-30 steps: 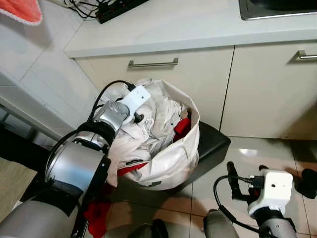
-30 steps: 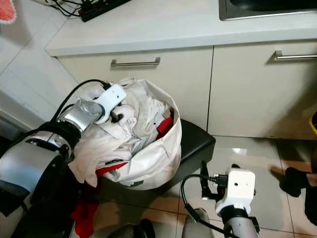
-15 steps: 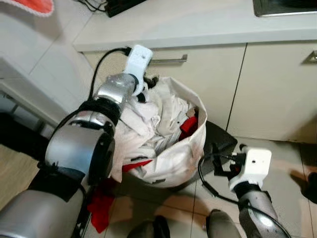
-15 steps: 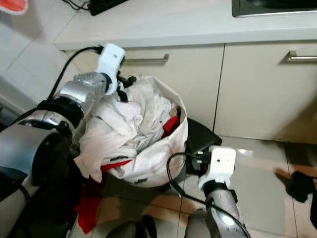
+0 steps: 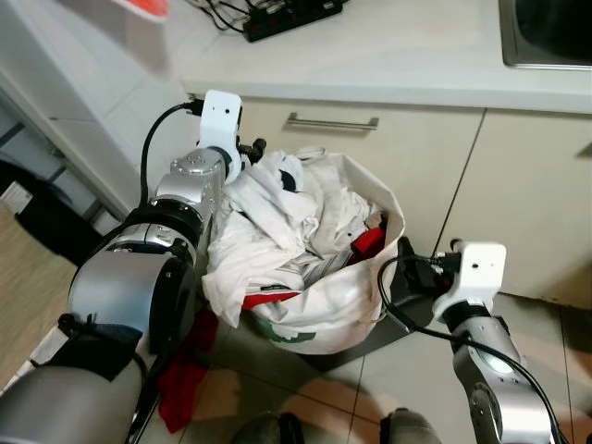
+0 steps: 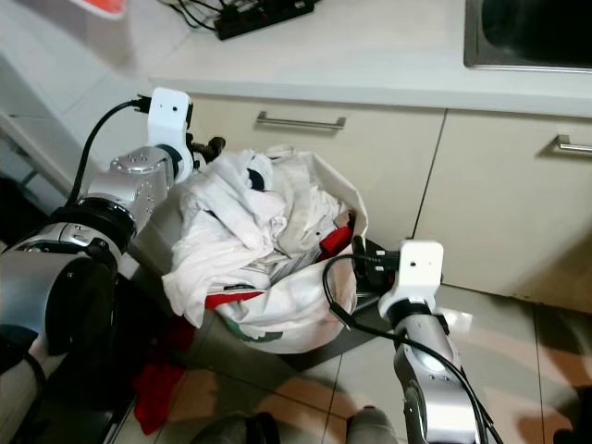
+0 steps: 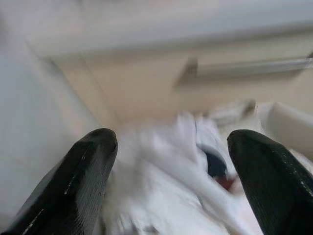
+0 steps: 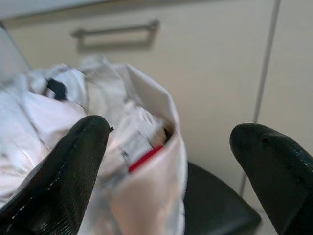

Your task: Clothes washing

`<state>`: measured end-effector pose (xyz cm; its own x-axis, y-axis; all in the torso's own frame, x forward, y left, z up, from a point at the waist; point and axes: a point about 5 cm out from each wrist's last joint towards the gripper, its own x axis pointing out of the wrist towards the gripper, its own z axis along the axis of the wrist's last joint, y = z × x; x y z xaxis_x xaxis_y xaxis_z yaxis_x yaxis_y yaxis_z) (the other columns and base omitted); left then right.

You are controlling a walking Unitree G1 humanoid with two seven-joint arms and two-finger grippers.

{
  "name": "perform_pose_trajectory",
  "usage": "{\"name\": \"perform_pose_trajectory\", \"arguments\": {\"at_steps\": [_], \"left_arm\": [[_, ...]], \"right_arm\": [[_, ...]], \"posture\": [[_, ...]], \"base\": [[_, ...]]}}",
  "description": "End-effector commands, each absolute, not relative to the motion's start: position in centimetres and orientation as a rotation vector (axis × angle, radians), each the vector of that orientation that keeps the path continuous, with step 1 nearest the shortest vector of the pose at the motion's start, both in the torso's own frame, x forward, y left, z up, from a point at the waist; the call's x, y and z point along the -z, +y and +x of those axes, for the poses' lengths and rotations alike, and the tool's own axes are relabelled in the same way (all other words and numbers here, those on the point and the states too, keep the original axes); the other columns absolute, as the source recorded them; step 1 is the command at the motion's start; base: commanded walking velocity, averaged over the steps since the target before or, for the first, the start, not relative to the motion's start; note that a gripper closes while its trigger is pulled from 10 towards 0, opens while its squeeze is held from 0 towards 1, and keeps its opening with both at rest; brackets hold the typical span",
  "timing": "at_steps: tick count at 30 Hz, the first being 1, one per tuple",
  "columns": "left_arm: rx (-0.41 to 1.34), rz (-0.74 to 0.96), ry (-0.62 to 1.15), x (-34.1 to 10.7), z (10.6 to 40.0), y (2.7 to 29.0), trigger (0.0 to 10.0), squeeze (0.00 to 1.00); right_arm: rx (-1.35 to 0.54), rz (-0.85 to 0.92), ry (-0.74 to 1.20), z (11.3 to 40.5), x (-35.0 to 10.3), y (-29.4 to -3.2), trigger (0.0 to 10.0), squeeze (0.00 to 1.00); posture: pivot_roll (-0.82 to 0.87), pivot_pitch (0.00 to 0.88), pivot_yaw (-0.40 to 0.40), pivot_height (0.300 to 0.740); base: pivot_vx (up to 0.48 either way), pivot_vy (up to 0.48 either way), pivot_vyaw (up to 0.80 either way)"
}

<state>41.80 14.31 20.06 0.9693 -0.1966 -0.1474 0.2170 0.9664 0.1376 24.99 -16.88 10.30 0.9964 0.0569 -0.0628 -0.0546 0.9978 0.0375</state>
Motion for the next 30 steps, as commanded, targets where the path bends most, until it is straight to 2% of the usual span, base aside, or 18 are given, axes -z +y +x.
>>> {"name": "perform_pose_trajectory", "arguments": {"at_steps": [1,4,7,11,17,22,30], "left_arm": [[0.244,0.215,0.042,-21.2,41.8,14.7,10.0,0.0],[0.26,0.237,-0.028,-20.8,41.3,15.1,10.0,0.0],[0.144,0.085,-0.064,-20.2,40.6,17.0,10.0,0.0],[0.09,-0.004,-0.093,-19.3,39.6,17.1,10.0,0.0],[0.097,0.015,-0.129,-18.1,37.4,16.5,10.0,0.0],[0.029,-0.01,-0.148,-17.3,35.2,17.7,10.0,0.0],[-0.034,0.047,-0.175,-18.4,34.7,18.9,10.0,0.0]], "right_arm": [[-0.082,0.06,0.077,25.1,-9.8,-16.3,10.0,0.0],[-0.084,0.066,0.065,25.7,-9.9,-16.2,10.0,0.0],[-0.103,0.071,0.046,26.5,-10.2,-15.7,10.0,0.0],[-0.122,0.072,0.049,27.0,-10.0,-15.5,10.0,0.0],[-0.164,0.077,0.048,27.9,-10.0,-14.7,10.0,0.0],[-0.201,0.076,0.052,28.4,-9.8,-14.2,10.0,0.0],[-0.228,0.073,0.038,29.8,-10.4,-14.2,10.0,0.0]], "posture": [[-0.25,0.0,0.167,0.736],[-0.23,0.0,0.163,0.736],[-0.2,0.0,0.152,0.736],[-0.17,0.0,0.135,0.736],[-0.13,0.0,0.106,0.736],[-0.1,0.0,0.059,0.736],[-0.08,0.0,-0.021,0.736]], "base": [[0.0,0.0,0.0],[0.0,0.0,0.0],[0.0,0.0,0.0],[0.0,0.0,0.0],[0.0,0.0,0.0],[0.0,0.0,0.0],[0.0,0.0,0.0]]}}
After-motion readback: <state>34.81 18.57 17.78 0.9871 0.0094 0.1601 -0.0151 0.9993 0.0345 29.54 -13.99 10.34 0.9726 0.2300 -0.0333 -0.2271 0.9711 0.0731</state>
